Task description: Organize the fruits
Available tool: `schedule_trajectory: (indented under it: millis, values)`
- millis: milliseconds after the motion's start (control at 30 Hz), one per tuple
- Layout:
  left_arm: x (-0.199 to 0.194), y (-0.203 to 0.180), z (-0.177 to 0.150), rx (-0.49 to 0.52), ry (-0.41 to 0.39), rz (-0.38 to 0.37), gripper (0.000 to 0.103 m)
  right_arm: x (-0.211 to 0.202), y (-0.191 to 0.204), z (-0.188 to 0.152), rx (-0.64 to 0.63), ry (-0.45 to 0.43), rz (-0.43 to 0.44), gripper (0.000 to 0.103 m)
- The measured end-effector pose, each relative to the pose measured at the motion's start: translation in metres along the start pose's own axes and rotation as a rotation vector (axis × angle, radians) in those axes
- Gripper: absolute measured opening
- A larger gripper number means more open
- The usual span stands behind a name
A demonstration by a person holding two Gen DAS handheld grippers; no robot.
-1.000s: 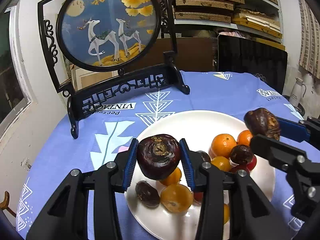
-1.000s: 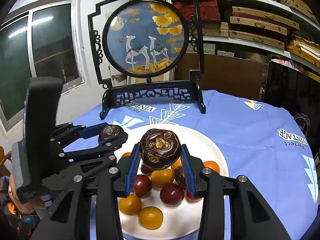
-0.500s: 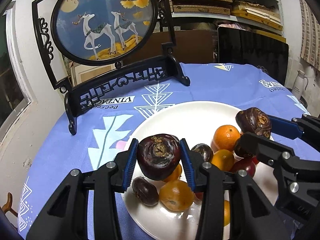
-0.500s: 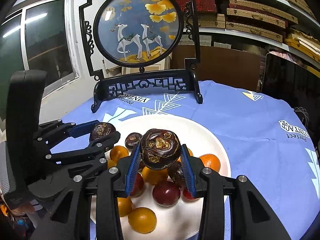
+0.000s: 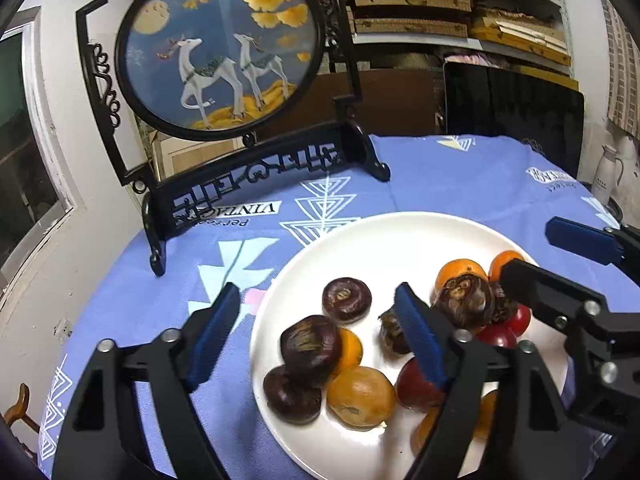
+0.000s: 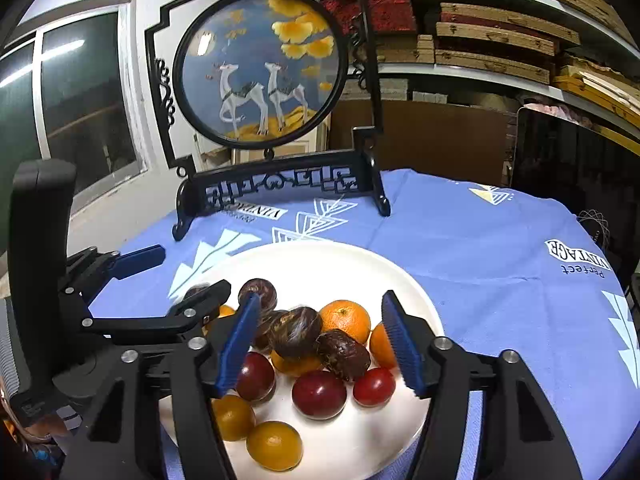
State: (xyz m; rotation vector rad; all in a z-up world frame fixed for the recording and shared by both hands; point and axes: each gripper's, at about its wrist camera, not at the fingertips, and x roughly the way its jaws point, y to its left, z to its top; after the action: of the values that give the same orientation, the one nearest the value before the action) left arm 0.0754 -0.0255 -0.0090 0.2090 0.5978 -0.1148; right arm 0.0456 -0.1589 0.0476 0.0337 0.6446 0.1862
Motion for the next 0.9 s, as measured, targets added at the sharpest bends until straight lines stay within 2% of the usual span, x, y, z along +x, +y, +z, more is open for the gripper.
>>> schedule_trajectory:
  millis: [67,133,167,200,300,500,633,767,900]
  values:
    - [-0.007,0.001,0.001,0.003,-0.029,0.018,0.092,-0.007,0.000,0.000,0.011,-0.018,-0.010,0.073]
    - [-0.015,0.001,0.001,0.014,-0.060,0.035,0.096,-0.021,-0.001,-0.002,0.037,-0.059,-0.007,0.077]
    - [-0.023,0.000,0.000,0.021,-0.079,0.040,0.098,-0.026,-0.002,-0.003,0.047,-0.072,-0.004,0.083]
    - [-0.028,-0.001,-0.001,0.025,-0.090,0.040,0.098,-0.038,-0.003,-0.008,0.058,-0.095,-0.001,0.087]
    - [-0.047,0.000,-0.008,0.027,-0.122,0.025,0.098,-0.058,-0.010,-0.020,0.072,-0.124,-0.011,0.089]
    - [-0.071,0.002,-0.020,0.006,-0.170,-0.027,0.098,-0.075,-0.019,-0.056,0.102,-0.119,-0.063,0.093]
    - [-0.068,0.001,-0.022,0.002,-0.163,-0.037,0.098,-0.063,-0.013,-0.067,0.046,-0.060,-0.149,0.093]
    - [-0.062,-0.001,-0.024,0.019,-0.143,-0.028,0.098,-0.061,-0.007,-0.068,0.002,-0.066,-0.165,0.093]
    - [-0.058,0.003,-0.025,-0.010,-0.121,-0.052,0.098,-0.059,-0.005,-0.070,-0.019,-0.055,-0.164,0.093]
